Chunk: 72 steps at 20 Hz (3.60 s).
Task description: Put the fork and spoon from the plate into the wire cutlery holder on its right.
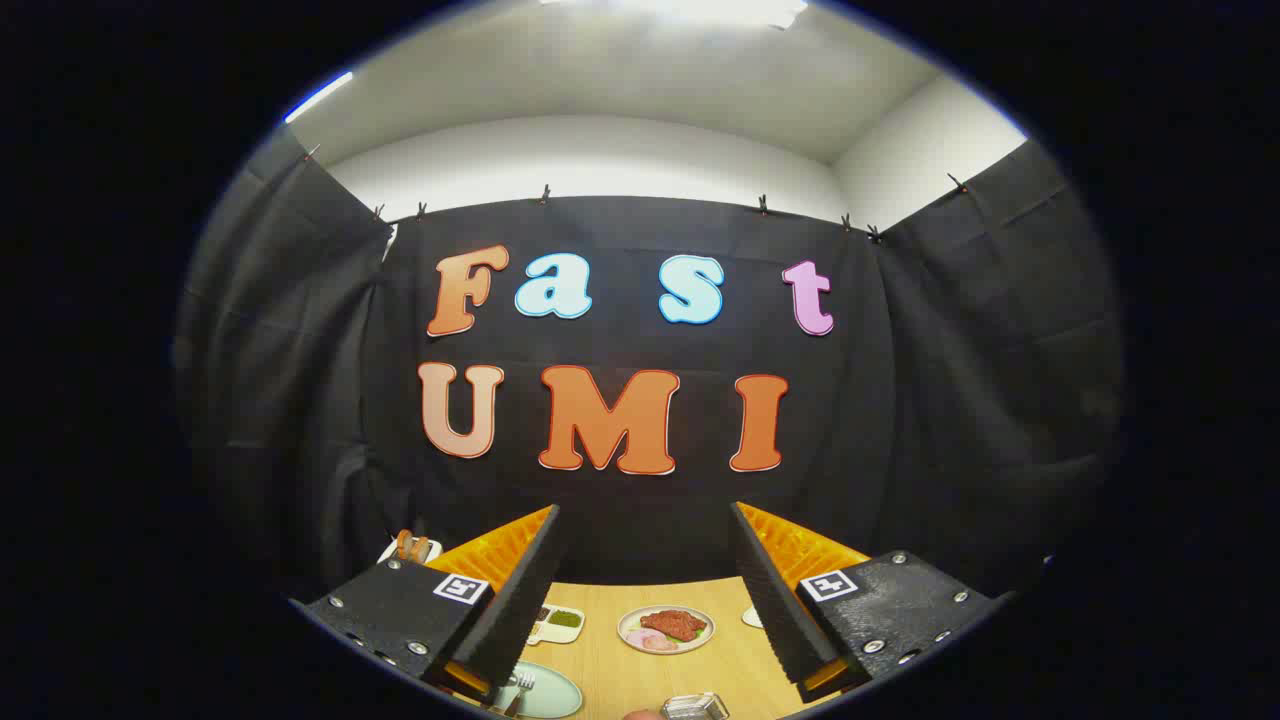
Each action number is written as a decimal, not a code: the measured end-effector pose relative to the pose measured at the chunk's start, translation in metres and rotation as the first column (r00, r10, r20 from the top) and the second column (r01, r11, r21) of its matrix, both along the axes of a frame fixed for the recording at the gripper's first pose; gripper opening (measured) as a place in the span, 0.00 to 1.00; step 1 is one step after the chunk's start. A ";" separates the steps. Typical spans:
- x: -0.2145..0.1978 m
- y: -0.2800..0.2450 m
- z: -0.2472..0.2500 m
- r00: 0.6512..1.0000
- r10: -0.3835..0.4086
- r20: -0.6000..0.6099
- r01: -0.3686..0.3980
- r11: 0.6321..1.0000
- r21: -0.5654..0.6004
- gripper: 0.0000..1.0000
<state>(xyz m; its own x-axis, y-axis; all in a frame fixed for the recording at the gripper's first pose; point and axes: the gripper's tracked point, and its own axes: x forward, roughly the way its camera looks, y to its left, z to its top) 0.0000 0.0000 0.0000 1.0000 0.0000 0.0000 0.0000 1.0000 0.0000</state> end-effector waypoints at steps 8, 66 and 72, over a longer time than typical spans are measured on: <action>-0.007 -0.004 0.006 1.000 0.016 0.020 -0.016 1.000 0.004 0.97; -0.083 0.166 -0.472 0.073 0.058 -0.996 -0.245 0.969 0.038 0.11; -0.070 0.158 -0.448 0.130 0.100 -0.987 -0.204 0.976 0.072 0.06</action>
<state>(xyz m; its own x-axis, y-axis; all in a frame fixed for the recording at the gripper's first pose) -0.0705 0.1576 -0.4475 0.1295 0.0995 -0.9866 -0.2036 0.9764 0.0718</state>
